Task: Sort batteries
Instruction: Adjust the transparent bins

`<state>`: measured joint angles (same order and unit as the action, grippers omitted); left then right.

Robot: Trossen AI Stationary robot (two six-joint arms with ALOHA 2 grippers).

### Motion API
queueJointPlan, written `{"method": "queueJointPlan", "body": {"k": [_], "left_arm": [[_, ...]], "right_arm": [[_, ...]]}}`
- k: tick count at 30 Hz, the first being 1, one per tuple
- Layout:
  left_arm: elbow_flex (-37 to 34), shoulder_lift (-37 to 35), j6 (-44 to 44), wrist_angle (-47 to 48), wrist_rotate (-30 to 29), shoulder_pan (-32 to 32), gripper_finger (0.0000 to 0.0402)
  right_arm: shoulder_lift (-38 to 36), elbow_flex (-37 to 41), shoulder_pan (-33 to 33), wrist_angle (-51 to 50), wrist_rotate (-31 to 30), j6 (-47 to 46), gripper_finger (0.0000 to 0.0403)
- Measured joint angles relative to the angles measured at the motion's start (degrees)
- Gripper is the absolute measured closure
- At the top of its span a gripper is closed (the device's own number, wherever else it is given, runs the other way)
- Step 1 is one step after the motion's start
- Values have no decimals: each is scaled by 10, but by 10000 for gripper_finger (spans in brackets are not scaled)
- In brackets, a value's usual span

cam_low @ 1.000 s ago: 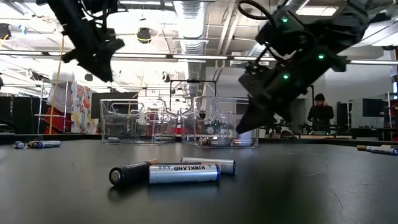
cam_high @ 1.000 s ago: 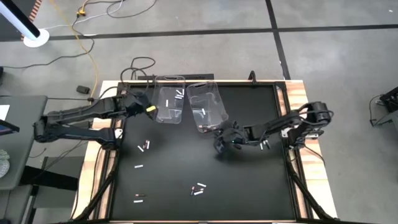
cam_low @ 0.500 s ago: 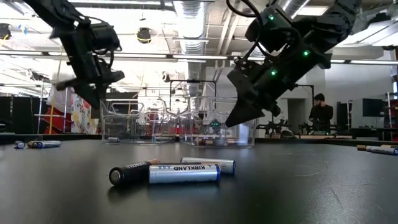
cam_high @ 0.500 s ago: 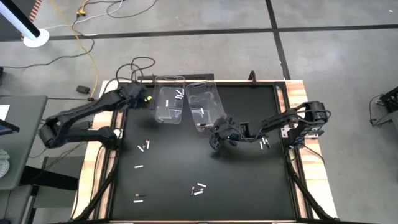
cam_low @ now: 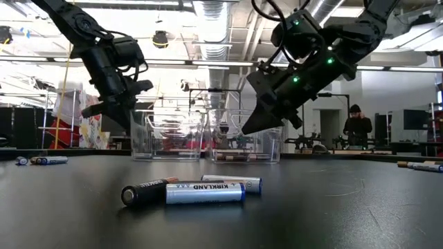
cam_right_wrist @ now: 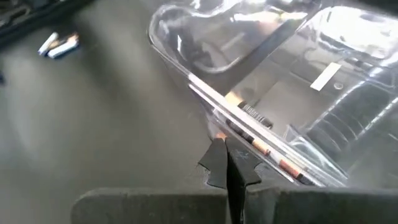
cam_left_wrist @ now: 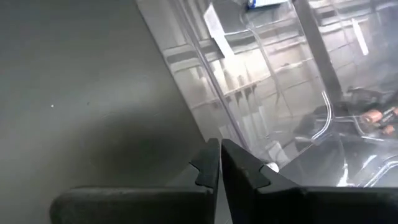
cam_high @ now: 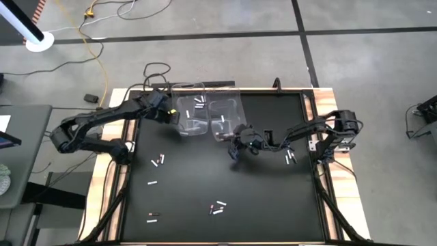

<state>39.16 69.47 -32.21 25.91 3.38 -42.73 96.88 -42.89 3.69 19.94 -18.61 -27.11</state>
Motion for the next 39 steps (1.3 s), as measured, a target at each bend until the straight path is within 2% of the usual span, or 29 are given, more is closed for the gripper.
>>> {"method": "queueJointPlan", "body": {"k": [9, 15, 20, 33, 39], "left_arm": [[0, 0, 42, -4, -22, -8, 393], [0, 0, 56, -15, -58, -29, 393], [0, 0, 88, -67, -62, -38, 393], [1, 0, 127, -164, -64, -65, 393], [1, 0, 150, -175, -64, -66, 393]], "right_arm": [[0, 0, 42, 31, 3, -2, 394], [0, 0, 39, 30, 14, -2, 394], [-1, 0, 27, 28, 14, -3, 394], [-81, 0, -11, -88, 19, 4, 394], [-115, 0, -12, -100, 20, 5, 394]]}}
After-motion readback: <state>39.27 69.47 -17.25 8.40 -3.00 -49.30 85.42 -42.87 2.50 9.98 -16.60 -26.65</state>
